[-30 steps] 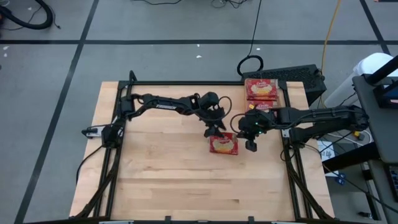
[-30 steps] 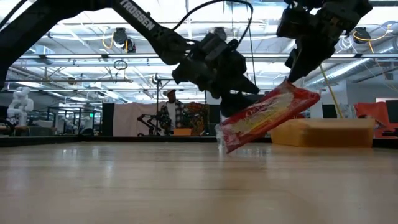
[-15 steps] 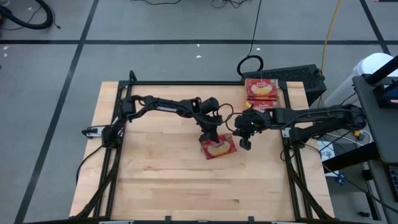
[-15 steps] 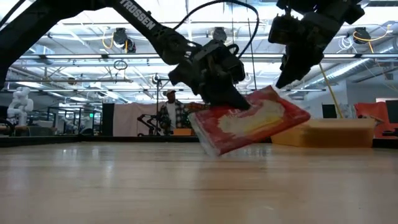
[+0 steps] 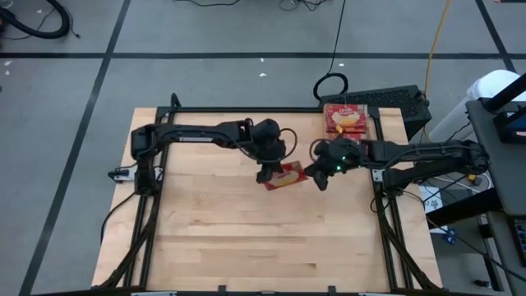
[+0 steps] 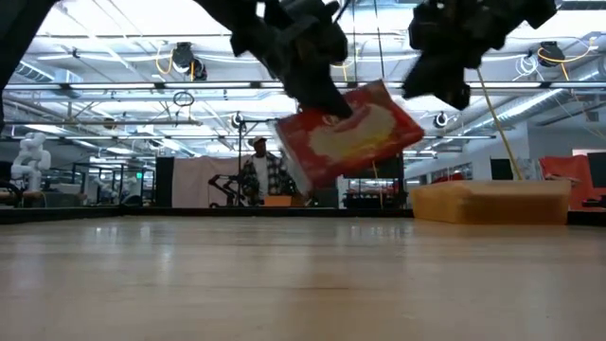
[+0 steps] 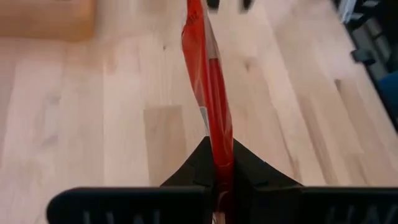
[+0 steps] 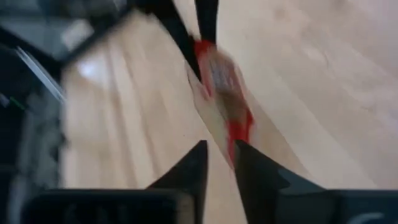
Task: Sort popcorn bags into baskets
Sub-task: Put the red popcorn bag into the orange bin
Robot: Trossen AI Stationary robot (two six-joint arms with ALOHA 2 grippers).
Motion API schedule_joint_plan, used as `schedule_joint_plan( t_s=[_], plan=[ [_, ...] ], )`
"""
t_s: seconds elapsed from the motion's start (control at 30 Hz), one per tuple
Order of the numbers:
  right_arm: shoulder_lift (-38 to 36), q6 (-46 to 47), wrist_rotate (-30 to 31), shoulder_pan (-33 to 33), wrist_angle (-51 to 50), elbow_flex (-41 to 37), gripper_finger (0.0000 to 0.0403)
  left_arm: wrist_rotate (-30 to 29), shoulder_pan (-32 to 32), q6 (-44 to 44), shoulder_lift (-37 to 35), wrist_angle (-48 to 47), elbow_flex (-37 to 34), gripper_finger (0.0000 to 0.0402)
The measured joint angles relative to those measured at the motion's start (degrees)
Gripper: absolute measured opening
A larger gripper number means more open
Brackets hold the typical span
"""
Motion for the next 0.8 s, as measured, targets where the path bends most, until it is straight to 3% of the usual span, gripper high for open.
schedule_joint_plan(
  t_s=[0.17, 0.43, 0.63, 0.8],
  plan=[
    [-0.4, 3.9, -0.7, -0.9, 4.7, 1.7, 0.0138, -5.1, -1.3, 0.0, -3.3, -1.7, 0.0, 0.0017],
    [0.9, -5.8, 0.2, -2.8, 4.3, 7.6, 0.0226, -7.1, -1.7, -0.2, -4.7, -2.1, 0.0, 0.0017],
    [3.8, -9.3, -0.9, -4.1, 4.6, 7.8, 0.0236, -7.2, -2.6, 0.6, -4.7, -2.6, 0.0, 0.0023],
    [7.2, -14.6, -6.4, -4.7, 4.6, 7.7, 0.0208, -7.2, -3.2, -0.7, -4.7, -2.6, 0.0, 0.0018]
  ],
)
